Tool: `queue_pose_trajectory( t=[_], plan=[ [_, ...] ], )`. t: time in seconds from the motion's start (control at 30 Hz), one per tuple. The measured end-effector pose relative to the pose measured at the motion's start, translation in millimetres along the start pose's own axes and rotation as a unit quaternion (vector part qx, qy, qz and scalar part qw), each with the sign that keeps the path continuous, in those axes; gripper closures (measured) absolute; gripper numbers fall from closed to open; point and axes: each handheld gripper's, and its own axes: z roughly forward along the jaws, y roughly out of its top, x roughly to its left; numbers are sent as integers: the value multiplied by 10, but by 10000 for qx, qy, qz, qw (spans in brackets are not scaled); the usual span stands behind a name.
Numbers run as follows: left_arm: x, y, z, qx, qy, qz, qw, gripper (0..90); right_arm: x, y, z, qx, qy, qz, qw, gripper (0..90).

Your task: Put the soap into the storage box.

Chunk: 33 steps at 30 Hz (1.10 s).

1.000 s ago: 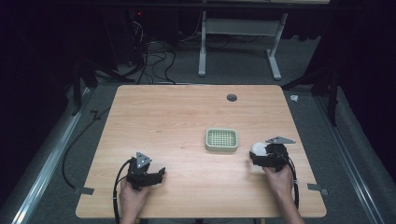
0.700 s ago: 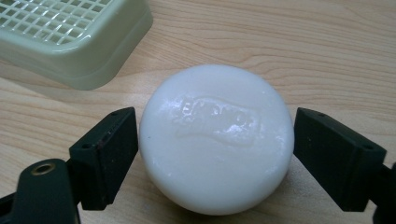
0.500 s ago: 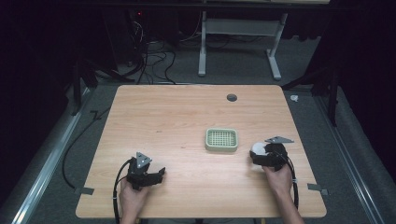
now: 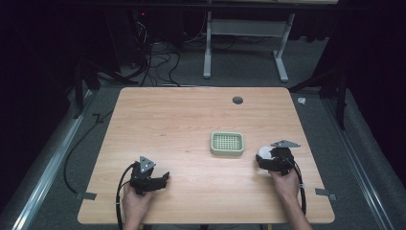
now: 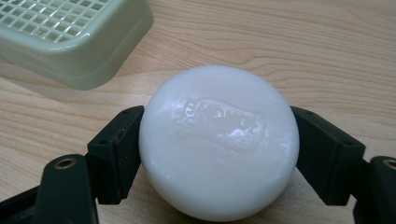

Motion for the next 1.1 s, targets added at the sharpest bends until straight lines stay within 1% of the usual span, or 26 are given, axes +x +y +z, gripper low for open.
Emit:
queue_pose_trajectory(
  t=[0.47, 0.57, 0.73, 1.0, 1.1],
  plan=[
    [0, 0, 0, 0, 0, 1, 10000, 198, -11, -2, -20, 24, 15, 11, 10000, 238],
    [0, 0, 0, -1, 0, -1, 10000, 198, -18, 1, -51, -40, 42, 26, 10000, 238],
    [0, 0, 0, 0, 0, 1, 10000, 198, -22, 3, -83, -75, 60, 44, 9999, 239],
    [0, 0, 0, 1, -1, 2, 10000, 198, -5, 38, -157, -123, 60, -38, 9999, 239],
    [0, 0, 0, 1, -1, 2, 10000, 198, 8, 76, -202, -169, 113, -44, 9998, 239]
  ],
)
